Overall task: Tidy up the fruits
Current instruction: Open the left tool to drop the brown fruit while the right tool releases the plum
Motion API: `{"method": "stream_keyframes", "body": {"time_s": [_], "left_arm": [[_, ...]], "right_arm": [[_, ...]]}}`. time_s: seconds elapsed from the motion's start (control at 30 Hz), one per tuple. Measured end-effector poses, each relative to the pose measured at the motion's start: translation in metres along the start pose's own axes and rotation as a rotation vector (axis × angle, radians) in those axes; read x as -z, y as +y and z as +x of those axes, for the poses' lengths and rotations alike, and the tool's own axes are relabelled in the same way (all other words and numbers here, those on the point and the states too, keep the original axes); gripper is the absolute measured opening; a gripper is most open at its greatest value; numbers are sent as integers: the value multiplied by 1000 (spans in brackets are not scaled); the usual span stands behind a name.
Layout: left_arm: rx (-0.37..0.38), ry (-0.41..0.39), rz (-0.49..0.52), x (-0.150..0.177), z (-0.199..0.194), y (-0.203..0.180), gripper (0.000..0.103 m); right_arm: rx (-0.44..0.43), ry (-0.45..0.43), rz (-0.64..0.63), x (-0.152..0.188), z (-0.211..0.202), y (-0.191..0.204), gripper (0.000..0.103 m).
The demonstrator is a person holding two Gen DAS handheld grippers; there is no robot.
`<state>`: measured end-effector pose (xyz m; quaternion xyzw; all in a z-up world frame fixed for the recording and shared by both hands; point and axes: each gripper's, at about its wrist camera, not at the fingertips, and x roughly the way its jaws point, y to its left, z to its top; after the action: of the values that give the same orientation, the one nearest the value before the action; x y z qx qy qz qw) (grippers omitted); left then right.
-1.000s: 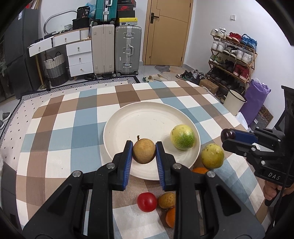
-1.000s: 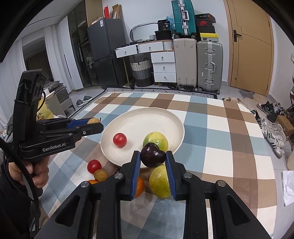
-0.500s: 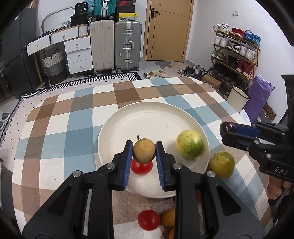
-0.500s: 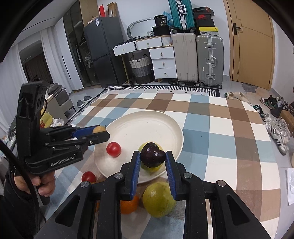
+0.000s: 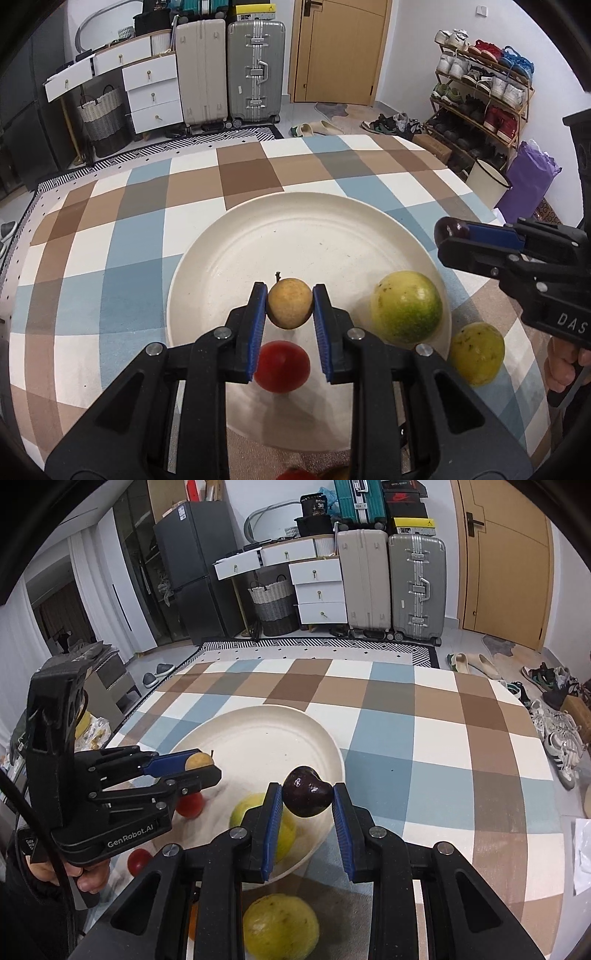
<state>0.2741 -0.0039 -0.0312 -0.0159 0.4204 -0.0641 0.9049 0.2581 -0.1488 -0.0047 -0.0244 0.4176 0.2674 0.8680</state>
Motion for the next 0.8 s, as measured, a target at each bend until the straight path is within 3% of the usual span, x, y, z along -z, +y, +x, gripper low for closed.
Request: {"method": "stream_keyframes", "body": {"time_s": [0.43, 0.53, 0.57, 0.63, 0.7, 0.8], "left_arm": [[-3, 18, -20, 0, 13, 5, 24], [-21, 6, -37, 1, 7, 6, 51], [-32, -2, -44, 1, 4, 7, 64], [-44, -23, -53, 1, -4, 8, 71], [-29, -35, -61, 2, -12, 10, 86], [-29, -58, -73, 5, -30, 12, 95]], "right_arm": [[-14, 22, -4, -2, 23, -6, 28], [0, -4, -6, -1, 17, -3, 28], [-8, -5, -1, -2, 16, -4, 28], [-12, -12, 13, -2, 12, -5, 33], [-15, -23, 14, -2, 5, -4, 39], [-10, -46, 18, -1, -8, -2, 50]]}}
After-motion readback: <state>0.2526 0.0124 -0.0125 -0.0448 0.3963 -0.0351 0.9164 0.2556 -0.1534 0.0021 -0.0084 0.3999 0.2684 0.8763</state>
